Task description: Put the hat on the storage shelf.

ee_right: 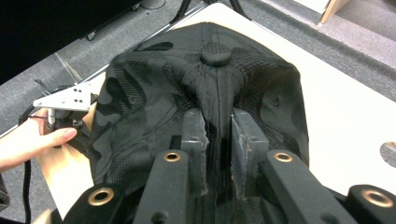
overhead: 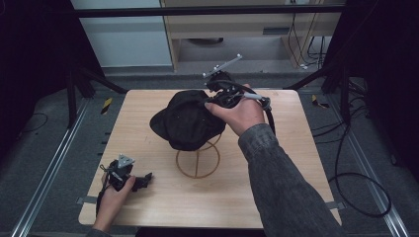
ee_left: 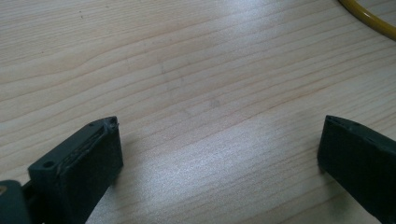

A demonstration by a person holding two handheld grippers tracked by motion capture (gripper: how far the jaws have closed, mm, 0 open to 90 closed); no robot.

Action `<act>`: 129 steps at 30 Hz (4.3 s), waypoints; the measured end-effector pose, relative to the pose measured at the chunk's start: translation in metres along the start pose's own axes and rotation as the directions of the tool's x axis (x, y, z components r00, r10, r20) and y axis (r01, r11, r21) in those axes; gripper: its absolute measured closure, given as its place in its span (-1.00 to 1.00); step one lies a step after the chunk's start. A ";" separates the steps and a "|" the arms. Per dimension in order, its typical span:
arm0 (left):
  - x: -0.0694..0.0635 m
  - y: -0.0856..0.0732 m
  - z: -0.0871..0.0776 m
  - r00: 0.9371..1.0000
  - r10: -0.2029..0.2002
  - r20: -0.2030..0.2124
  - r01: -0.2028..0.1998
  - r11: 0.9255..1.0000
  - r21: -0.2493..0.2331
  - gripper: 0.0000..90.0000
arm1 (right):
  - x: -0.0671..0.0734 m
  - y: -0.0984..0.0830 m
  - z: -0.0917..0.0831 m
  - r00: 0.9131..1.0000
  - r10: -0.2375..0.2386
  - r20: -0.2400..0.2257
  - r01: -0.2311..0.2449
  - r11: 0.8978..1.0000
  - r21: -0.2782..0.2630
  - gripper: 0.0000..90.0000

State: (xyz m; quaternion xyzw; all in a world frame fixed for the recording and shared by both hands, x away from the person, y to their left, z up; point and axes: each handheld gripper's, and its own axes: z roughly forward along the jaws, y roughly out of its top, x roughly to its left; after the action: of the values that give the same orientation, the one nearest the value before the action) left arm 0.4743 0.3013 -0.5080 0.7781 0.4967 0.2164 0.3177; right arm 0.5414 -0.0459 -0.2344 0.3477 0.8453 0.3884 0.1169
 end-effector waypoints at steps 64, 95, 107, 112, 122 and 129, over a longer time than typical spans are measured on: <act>0.000 0.000 0.000 1.000 0.000 -0.001 0.000 1.000 0.000 -1.00 | -0.018 -0.023 -0.061 0.998 0.059 0.013 -0.057 0.991 -0.119 0.47; 0.000 0.000 0.000 1.000 0.001 -0.001 -0.001 1.000 0.000 -1.00 | -0.042 -0.052 -0.094 0.986 0.145 0.084 -0.130 0.978 -0.163 -0.06; 0.000 0.000 0.000 1.000 0.001 -0.001 -0.001 1.000 0.000 -1.00 | -0.052 -0.064 -0.102 0.978 0.175 0.115 -0.152 0.970 -0.190 -0.31; 0.000 0.000 0.000 1.000 0.001 -0.001 -0.001 1.000 0.000 -1.00 | -0.056 -0.068 -0.106 0.973 0.187 0.132 -0.159 0.967 -0.197 -0.40; 0.000 0.000 0.000 1.000 0.001 -0.001 -0.001 1.000 -0.003 -1.00 | -0.067 -0.080 -0.113 0.958 0.227 0.175 -0.185 0.956 -0.228 -0.62; 0.000 0.000 0.000 1.000 0.000 -0.001 0.000 1.000 -0.003 -1.00 | -0.074 -0.089 -0.116 0.946 0.250 0.207 -0.200 0.951 -0.236 -0.74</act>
State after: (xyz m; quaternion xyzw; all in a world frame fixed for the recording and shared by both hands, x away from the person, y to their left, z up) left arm 0.4746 0.3010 -0.5082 0.7776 0.4966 0.2177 0.3185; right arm 0.4970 -0.2035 -0.2273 0.4713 0.7338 0.4434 0.2068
